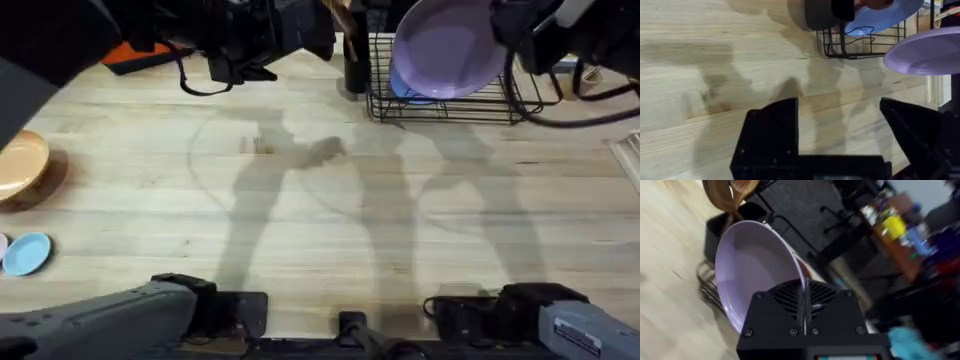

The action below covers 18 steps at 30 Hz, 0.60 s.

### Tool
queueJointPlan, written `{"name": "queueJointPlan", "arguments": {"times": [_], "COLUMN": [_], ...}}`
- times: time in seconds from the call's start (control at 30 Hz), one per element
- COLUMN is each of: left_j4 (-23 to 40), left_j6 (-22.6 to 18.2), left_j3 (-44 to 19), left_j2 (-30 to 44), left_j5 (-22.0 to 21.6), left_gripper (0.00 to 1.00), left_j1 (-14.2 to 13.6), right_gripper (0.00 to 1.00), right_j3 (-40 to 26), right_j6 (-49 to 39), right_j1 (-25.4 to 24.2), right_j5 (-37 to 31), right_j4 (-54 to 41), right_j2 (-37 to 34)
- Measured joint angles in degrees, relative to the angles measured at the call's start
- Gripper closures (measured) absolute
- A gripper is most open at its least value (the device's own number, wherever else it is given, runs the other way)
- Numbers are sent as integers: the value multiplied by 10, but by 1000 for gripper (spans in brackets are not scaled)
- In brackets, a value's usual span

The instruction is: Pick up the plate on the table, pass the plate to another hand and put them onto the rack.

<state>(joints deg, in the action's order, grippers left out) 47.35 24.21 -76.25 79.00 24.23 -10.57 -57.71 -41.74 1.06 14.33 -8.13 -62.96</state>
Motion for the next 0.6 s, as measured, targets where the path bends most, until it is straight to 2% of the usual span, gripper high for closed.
{"name": "queueJointPlan", "arguments": {"times": [0.43,0.47,0.6], "left_j4": [0,0,0], "left_j6": [0,0,0], "left_j3": [0,0,0], "left_j2": [0,0,0], "left_j5": [0,0,0], "left_gripper": [8,8,6], "left_j1": [0,0,0], "right_gripper": [971,971,971], "right_j3": [0,0,0], "right_j6": [-281,-326,-380], "right_j1": [0,0,0], "right_j5": [0,0,0], "right_j4": [17,18,22], "right_j2": [0,-3,-27]}}
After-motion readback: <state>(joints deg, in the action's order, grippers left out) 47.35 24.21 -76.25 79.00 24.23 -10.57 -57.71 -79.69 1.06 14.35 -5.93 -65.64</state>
